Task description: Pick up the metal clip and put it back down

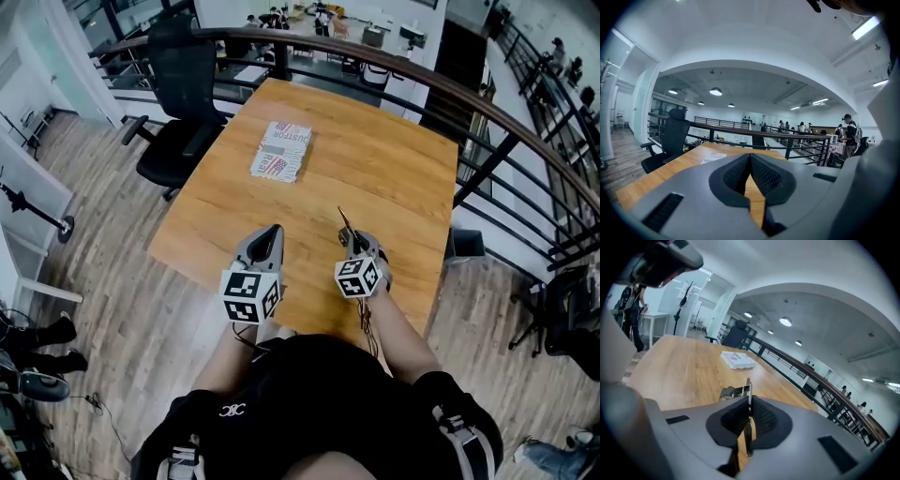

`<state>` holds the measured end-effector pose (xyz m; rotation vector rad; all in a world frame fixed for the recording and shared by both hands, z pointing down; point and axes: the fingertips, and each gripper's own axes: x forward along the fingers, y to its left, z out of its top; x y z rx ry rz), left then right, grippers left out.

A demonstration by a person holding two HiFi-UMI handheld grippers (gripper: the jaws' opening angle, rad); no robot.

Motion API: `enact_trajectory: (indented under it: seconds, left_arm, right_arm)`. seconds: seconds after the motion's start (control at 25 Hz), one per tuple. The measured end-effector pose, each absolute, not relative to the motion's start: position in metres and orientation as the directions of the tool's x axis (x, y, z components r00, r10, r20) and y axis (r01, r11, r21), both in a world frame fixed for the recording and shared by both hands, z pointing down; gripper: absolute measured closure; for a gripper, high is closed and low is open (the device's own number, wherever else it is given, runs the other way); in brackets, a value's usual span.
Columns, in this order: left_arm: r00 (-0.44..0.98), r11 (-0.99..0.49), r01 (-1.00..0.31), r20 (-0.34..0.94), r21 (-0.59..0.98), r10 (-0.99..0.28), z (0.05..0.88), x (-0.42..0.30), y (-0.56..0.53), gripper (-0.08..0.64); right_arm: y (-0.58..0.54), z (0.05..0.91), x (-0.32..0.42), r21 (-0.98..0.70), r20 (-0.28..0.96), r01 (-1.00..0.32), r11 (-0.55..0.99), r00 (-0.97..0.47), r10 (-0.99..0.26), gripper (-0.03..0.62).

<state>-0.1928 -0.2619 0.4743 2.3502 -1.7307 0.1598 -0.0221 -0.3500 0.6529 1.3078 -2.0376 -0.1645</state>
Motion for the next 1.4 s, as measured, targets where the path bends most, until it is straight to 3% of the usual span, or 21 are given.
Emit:
enact_trajectory:
  seconds: [0.4, 0.72, 1.16, 1.4]
  left_arm:
    - [0.379, -0.363, -0.925, 0.214, 0.112, -0.9, 0.474, -0.163, -0.264, 0.546]
    - [0.456, -0.442, -0.89, 0.205, 0.114, -0.866, 0.471, -0.127, -0.269, 0.546]
    - [0.538, -0.525, -0.843, 0.201, 0.115, -0.819, 0.471, -0.085, -0.272, 0.546]
    - [0.536, -0.524, -0.844, 0.203, 0.113, -0.819, 0.473, -0.081, -0.27, 0.546]
  right_arm:
    - [-0.333, 0.495, 0.016, 0.265, 0.135, -0.912, 0.313, -0.287, -0.948, 0.572]
    - [-0.295, 0.41, 0.065, 0.137, -0.105, -0.967, 0.215, -0.23, -0.967, 0.572]
    - [-0.279, 0.415, 0.105, 0.11, -0.104, -0.984, 0.139, -0.15, -0.983, 0.572]
    - [-0.287, 0.43, 0.102, 0.222, -0.06, -0.966, 0.134, -0.151, -0.987, 0.572]
